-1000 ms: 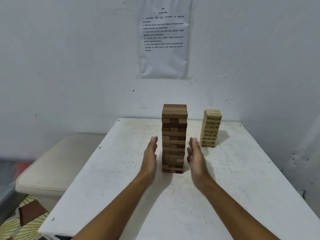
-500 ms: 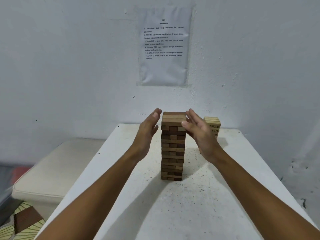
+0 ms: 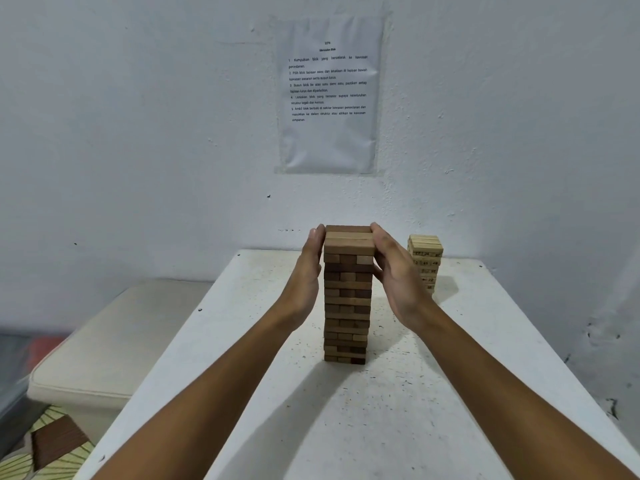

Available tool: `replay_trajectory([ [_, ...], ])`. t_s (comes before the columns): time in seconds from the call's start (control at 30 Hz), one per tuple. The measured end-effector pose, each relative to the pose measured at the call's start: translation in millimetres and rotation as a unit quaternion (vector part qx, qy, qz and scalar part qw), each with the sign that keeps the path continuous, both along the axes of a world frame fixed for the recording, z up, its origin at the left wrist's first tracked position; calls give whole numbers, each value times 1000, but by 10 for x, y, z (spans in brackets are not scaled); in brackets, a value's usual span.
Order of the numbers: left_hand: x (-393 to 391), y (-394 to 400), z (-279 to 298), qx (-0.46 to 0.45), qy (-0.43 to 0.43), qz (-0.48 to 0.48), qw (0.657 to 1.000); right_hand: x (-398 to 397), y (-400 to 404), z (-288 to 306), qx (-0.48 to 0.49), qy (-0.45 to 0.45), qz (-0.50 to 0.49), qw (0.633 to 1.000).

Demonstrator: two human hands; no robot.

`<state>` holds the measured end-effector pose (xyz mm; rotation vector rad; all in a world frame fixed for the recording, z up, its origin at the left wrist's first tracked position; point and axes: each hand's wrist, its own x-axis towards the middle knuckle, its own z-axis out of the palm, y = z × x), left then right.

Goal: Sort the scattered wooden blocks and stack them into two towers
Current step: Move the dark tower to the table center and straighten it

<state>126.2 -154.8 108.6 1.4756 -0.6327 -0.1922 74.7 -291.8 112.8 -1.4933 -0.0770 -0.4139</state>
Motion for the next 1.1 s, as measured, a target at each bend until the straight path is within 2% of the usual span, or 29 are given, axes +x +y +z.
replay_trajectory([
  [0.23, 171, 97, 44, -28, -43, 58, 997, 23, -70, 10, -9, -11, -24, 1000],
  [1.1, 204, 83, -27, -41, -46, 44, 997, 68, -149, -16, -23, -15, -57, 998],
])
